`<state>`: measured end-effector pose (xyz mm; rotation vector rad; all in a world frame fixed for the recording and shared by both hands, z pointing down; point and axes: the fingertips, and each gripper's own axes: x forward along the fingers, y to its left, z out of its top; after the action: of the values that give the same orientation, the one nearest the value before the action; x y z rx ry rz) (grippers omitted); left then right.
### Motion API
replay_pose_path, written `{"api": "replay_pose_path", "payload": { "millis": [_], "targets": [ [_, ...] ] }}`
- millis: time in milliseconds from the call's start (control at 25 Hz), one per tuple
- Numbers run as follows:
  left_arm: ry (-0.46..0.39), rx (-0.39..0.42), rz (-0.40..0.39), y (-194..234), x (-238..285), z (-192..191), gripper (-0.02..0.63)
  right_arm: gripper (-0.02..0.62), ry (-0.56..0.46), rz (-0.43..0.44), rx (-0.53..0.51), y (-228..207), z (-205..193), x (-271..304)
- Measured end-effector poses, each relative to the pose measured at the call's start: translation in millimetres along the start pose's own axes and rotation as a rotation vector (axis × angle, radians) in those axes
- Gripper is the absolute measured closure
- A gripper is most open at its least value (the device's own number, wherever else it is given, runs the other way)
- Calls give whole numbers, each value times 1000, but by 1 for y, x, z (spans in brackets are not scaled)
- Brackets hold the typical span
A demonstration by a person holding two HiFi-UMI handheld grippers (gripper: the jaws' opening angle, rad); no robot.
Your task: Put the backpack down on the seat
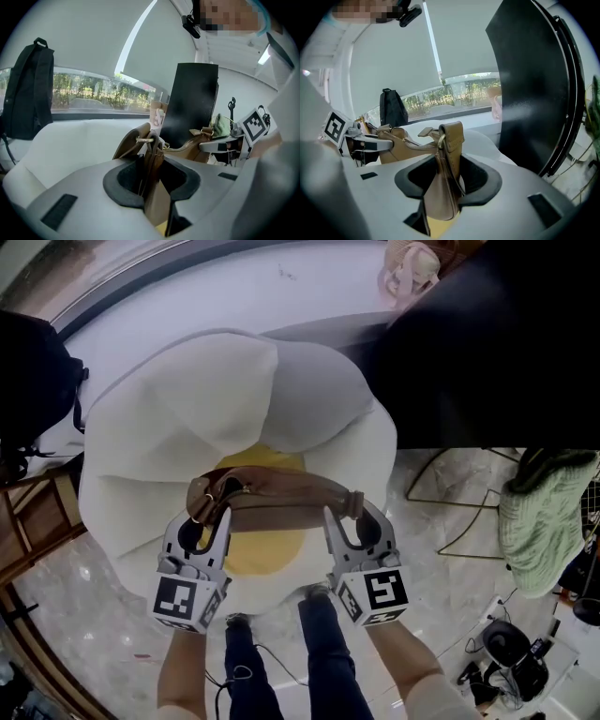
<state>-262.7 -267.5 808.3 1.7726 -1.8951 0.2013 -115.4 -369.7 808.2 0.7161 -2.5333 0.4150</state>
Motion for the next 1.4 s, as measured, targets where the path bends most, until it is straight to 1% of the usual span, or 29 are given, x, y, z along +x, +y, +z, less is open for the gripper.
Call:
{"api": "replay_pose_path", "payload": {
  "millis": [240, 520, 680, 920, 1160, 1400],
  "targets": [
    [27, -21, 9, 11, 19, -23, 500, 420, 33, -17, -7, -7, -18, 20],
    [66, -24, 10, 21, 41, -44, 500, 420, 66, -19, -7, -15, -41, 39],
    [95, -39, 9, 25, 51, -56, 500, 420, 89, -21, -6, -19, -54, 49],
    [119, -65, 23, 34, 64, -71, 500, 422, 118, -27, 3, -24, -66, 68],
    [147, -64, 27, 47, 77, -82, 500, 422, 148, -21, 3, -24, -79, 83],
    [167, -79, 27, 53, 88, -88, 500, 422, 162, -30, -8, -29, -82, 95]
  ]
}}
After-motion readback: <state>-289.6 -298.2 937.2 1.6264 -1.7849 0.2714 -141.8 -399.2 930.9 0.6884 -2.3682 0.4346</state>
